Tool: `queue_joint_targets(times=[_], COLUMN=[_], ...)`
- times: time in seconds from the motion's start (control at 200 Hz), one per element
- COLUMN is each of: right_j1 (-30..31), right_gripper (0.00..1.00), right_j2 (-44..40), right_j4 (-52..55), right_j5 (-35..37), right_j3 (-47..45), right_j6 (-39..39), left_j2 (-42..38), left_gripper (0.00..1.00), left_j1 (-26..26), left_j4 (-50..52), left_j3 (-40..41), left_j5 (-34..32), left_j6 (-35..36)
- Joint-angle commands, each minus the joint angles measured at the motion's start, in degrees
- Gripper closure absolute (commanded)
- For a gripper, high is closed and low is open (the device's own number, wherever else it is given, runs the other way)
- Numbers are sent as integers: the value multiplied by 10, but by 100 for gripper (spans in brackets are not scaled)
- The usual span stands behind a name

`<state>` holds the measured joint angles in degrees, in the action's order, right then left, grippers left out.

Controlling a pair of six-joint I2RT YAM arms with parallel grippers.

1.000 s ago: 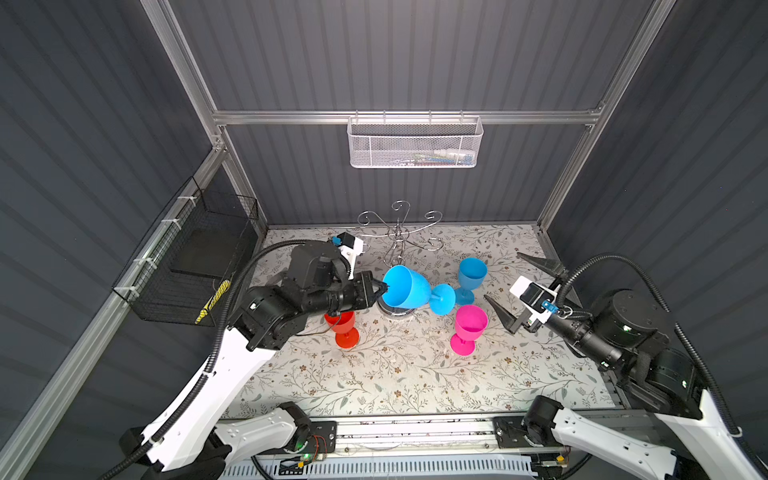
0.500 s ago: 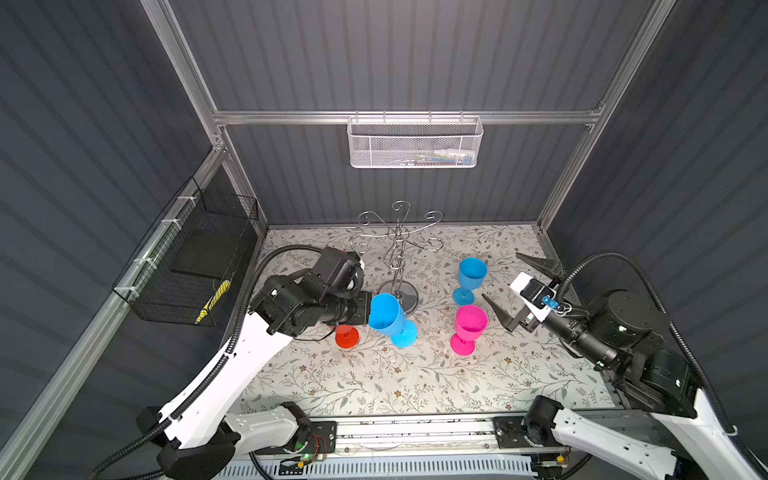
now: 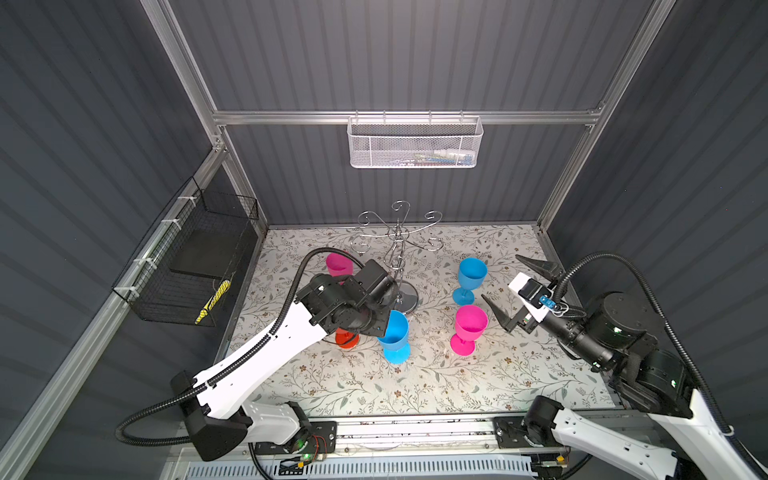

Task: Take the wine glass off the wine glass rack
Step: Place the wine glass at the bottom-center of the table.

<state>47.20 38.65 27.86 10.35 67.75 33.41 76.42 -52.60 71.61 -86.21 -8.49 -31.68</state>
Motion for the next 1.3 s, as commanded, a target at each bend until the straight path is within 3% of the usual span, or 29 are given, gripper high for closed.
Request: queue_joint_targets(times=[0.0,1.296], right_j1=[3,3], right_gripper=[1,1], right_j2=[-5,-16], right_j4=[-8,-4], right_j5=[10,20], right_j3=[-7,-23], right_j6=[-9,-19], left_j2=[6,9], left_gripper=[100,100], left_j1=[-10,-15], left_j4=[20,-64], left_j3=[9,134], left_j5=[-21,16], left_j6=[-7,-29])
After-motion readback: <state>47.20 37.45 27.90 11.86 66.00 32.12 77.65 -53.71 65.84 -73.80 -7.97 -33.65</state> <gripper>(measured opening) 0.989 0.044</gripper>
